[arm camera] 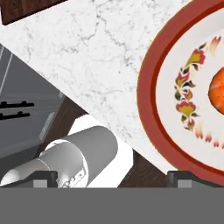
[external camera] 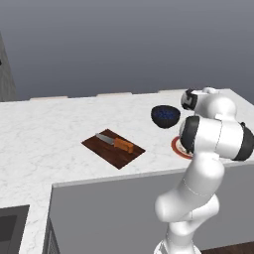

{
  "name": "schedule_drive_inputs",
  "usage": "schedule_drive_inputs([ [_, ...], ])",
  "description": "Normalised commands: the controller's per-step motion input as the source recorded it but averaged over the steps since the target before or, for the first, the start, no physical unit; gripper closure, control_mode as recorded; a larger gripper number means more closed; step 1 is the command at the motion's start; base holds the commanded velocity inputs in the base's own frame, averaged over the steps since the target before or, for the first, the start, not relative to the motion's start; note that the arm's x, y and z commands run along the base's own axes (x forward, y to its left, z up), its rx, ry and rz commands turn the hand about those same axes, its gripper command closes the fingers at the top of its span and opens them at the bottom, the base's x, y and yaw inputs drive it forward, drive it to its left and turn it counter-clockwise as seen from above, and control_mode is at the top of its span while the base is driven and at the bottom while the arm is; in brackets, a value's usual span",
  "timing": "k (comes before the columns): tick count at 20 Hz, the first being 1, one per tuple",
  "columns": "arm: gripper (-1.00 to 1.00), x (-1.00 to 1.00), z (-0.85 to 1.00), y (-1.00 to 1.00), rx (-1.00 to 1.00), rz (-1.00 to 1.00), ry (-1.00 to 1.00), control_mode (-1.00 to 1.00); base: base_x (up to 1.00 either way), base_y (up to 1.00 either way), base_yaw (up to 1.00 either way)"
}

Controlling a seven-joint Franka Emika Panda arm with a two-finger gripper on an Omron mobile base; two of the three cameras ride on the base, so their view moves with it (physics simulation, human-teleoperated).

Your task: Pick up the knife from the drawer and place it on the cutting board. Then place the meat from the plate to the cutting board.

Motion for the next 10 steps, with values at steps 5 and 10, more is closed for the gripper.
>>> schedule_drive_inputs([
  [5, -1.0, 0.1, -0.28, -0.32, -0.05, 0.0, 0.0, -1.0, 0.0, 0.0, 0.0],
  [10, -1.0, 0.19, -0.35, -0.12, -0.13, 0.0, -0.08, -1.0, 0.0, 0.0, 0.0],
])
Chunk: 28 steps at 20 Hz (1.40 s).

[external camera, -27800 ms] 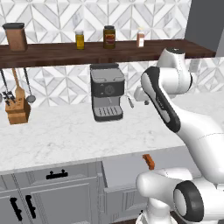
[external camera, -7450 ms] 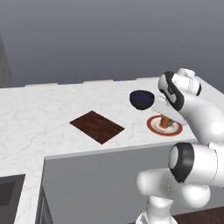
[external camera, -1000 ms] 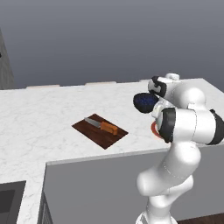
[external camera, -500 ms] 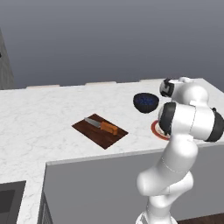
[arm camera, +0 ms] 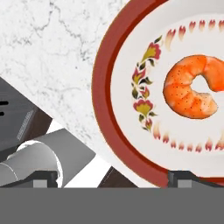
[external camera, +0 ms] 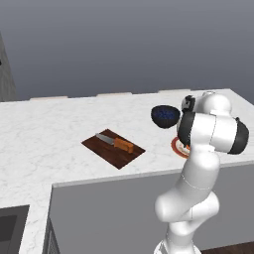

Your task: Pick up the knife from the drawer and place it on the cutting board. Then place the meat from the plate to the cutting board.

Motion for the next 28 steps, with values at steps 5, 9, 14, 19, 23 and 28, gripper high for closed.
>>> schedule_drive_inputs([
  [5, -1.0, 0.33, -0.25, -0.09, -0.08, 0.0, -0.11, -1.0, 0.0, 0.0, 0.0],
  [9, -1.0, 0.31, -0.12, -0.01, 0.01, 0.0, -0.05, -1.0, 0.0, 0.0, 0.0],
  [14, -1.0, 0.15, -0.13, -0.01, 0.03, 0.0, -0.01, -1.0, 0.0, 0.0, 0.0],
  [19, -1.0, 0.18, -0.12, -0.24, 0.0, -0.04, 0.0, -1.0, 0.0, 0.0, 0.0],
  [23, -1.0, 0.21, -0.14, -0.12, 0.0, -0.03, 0.0, -1.0, 0.0, 0.0, 0.0],
  [28, -1.0, 0.2, -0.2, 0.0, 0.0, 0.0, 0.0, -1.0, 0.0, 0.0, 0.0],
])
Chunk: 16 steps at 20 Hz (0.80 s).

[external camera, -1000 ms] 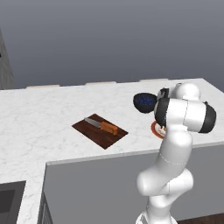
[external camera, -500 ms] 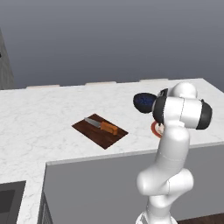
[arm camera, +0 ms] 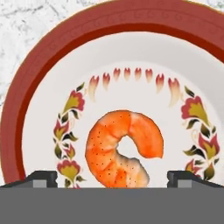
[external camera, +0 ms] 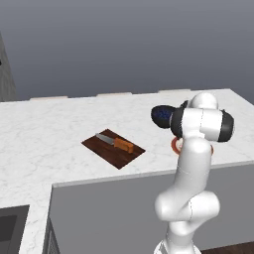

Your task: Pick up the knife from the drawer and place it on the cutting board. Then place the meat from the plate to the cutting board.

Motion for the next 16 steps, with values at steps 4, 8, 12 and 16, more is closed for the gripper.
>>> schedule_drive_inputs([
  [4, -1.0, 0.15, -0.27, 0.0, 0.0, 0.0, 0.0, -1.0, 0.0, 0.0, 0.0],
  [8, -1.0, 0.06, -0.26, 0.0, 0.0, 0.0, 0.0, -1.0, 0.0, 0.0, 0.0],
  [12, 1.0, 0.02, -0.35, 0.0, 0.0, 0.0, 0.0, -1.0, 0.0, 0.0, 0.0],
  [16, 1.0, 0.01, -0.54, 0.1, 0.0, 0.0, 0.0, -1.0, 0.0, 0.0, 0.0],
])
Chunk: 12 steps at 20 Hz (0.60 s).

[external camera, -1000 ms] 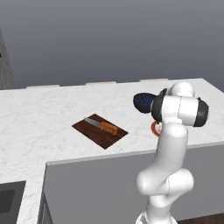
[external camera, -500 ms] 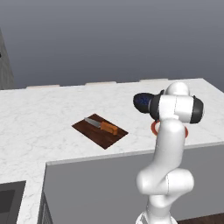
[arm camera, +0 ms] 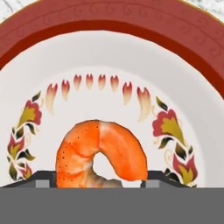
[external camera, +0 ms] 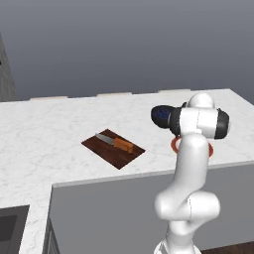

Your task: Pick up the knife from the drawer and place it on the cutting board. Then place the meat from the plate to the cutting board.

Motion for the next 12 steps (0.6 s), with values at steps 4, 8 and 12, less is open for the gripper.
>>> schedule_drive_inputs([
  [4, 1.0, 0.0, -0.61, 0.38, 0.0, 0.0, 0.0, -1.0, 0.0, 0.0, 0.0],
  [8, 1.0, -0.08, -0.34, 0.49, 0.0, 0.0, 0.0, -1.0, 0.0, 0.0, 0.0],
  [12, 1.0, -0.2, 0.24, 0.28, 0.0, 0.0, -0.01, -1.0, 0.0, 0.0, 0.0],
])
